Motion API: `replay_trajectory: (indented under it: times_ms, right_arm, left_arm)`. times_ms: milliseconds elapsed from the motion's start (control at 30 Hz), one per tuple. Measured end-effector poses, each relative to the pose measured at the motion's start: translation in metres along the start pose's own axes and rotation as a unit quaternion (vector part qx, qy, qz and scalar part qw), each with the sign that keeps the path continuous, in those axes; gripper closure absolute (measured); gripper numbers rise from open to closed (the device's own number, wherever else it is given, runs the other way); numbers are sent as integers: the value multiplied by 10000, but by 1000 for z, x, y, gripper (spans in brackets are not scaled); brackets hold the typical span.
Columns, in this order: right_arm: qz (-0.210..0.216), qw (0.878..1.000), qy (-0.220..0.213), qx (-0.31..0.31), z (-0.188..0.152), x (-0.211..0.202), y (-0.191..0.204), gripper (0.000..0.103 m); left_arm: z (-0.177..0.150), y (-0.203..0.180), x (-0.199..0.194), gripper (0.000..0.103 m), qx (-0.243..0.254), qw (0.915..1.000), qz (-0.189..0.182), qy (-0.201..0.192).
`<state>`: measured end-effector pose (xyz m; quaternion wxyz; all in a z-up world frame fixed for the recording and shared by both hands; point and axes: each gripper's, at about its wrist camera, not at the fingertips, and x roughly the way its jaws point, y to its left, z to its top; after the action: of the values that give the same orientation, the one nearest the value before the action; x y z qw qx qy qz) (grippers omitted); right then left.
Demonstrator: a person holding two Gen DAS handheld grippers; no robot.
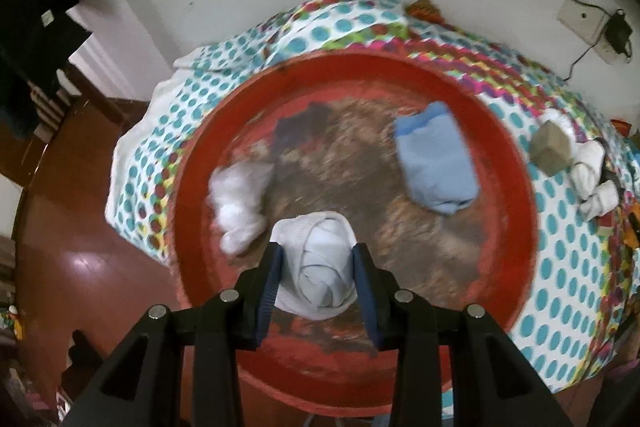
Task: Organize objects
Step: 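Place the white rolled sock on the red tray and open the left gripper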
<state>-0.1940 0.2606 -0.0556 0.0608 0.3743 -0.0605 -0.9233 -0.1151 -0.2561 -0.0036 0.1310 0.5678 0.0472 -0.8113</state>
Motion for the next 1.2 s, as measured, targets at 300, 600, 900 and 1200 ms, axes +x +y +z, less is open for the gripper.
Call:
replay_trajectory:
  times_ms: [300,600,900,1200]
  right_arm:
    - [-111,9999,30,-100,1,1,6,56]
    - [-191,9996,50,-178,1,2,10,56]
    - [-275,9993,75,-260,2,4,13,56]
    - [-366,9987,96,-354,2,6,17,56]
  left_arm:
    - [-14,31,22,67,-175,9996,64,225]
    - [-17,44,31,66,-213,9995,109,201]
    - [-11,58,37,66,-255,9994,199,130]
    - [-6,65,41,63,-329,9993,183,87]
